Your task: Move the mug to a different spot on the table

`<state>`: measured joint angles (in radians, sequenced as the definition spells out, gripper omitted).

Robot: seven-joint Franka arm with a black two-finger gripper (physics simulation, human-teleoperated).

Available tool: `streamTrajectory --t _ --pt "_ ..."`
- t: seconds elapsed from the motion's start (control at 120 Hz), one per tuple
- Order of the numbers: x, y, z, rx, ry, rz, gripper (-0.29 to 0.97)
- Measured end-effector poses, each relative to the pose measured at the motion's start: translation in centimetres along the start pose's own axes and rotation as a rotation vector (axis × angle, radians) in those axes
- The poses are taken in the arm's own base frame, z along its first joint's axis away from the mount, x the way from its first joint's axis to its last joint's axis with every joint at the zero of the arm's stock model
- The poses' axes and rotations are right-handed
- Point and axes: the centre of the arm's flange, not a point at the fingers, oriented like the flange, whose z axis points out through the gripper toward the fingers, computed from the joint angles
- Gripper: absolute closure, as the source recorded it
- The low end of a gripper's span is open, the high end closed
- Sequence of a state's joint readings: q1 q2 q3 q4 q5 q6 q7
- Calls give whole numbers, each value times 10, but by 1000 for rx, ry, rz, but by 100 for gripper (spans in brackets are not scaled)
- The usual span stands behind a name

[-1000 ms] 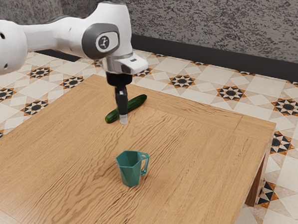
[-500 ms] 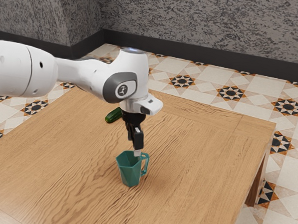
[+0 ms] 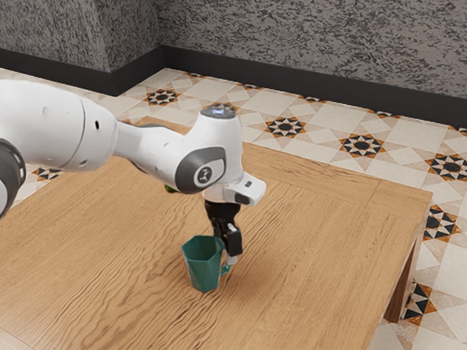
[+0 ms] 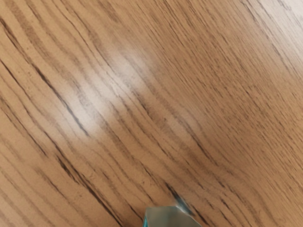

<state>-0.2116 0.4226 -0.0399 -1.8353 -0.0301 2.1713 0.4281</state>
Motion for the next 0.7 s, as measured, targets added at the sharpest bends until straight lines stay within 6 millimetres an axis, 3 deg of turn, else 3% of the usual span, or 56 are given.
streamTrajectory --t 0.133,0.45,0.533,0.642,0.7 --pt "3 -2 13 -1 -1 -16 0" --pt "8 4 18 11 9 -26 12" --pt "8 3 18 24 3 -22 22" --pt "9 6 18 39 -4 -20 45" --pt "10 7 18 44 -5 -25 50"
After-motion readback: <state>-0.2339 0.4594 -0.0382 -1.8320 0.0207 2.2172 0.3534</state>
